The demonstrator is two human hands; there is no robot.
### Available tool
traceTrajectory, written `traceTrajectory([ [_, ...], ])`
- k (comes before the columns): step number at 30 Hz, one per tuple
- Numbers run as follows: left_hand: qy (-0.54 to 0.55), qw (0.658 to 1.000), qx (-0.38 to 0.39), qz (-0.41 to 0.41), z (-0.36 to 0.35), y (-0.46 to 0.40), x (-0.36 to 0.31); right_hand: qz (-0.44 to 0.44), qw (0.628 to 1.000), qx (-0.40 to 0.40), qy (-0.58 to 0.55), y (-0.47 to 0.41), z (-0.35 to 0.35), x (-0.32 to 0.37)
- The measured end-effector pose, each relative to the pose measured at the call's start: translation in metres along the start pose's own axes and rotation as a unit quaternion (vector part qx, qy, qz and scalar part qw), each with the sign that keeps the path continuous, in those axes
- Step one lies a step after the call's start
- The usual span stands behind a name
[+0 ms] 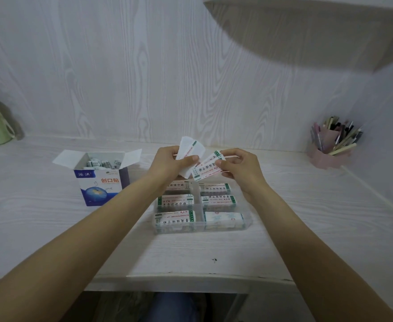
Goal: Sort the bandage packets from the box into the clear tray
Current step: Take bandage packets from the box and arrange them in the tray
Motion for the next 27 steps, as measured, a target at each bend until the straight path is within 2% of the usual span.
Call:
traceTrajectory([
  [3,0.020,1.000,-0.016,0.005,0.007,-0.002,0.001,-0.006,1.000,-0.021,0.012,-0.006,0.011,-0.009],
  [6,0.024,1.000,-0.017,0.008,0.009,-0.002,0.004,-0.007,0.993,-0.018,0.113,-0.008,0.015,-0.021],
  [9,0.020,1.000,-0.012,0.008,0.007,-0.001,0.004,0.017,0.970,-0.022,0.241,-0.010,0.013,-0.025],
  [14,0.018,1.000,-0.007,0.012,0.005,-0.002,0.005,0.028,0.931,0.012,0.363,-0.011,0.008,-0.023],
  [19,0.018,1.000,-0.008,0.011,0.005,-0.002,0.005,0.030,0.892,0.059,0.448,-0.011,0.000,-0.019],
  [24,0.004,1.000,-0.009,0.007,0.007,-0.003,0.005,0.047,0.857,0.063,0.510,-0.010,-0.005,-0.013],
  [27,0.009,1.000,-0.001,0.007,0.007,-0.002,0.006,0.028,0.851,0.068,0.520,-0.011,-0.008,-0.014],
])
Point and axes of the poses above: each hand's wrist, its own y-axis away from the middle knuckle, its own z-axis out of the back of the hand, x = y × z, the point moved 4 cm from there along -y, towards the middle knuckle
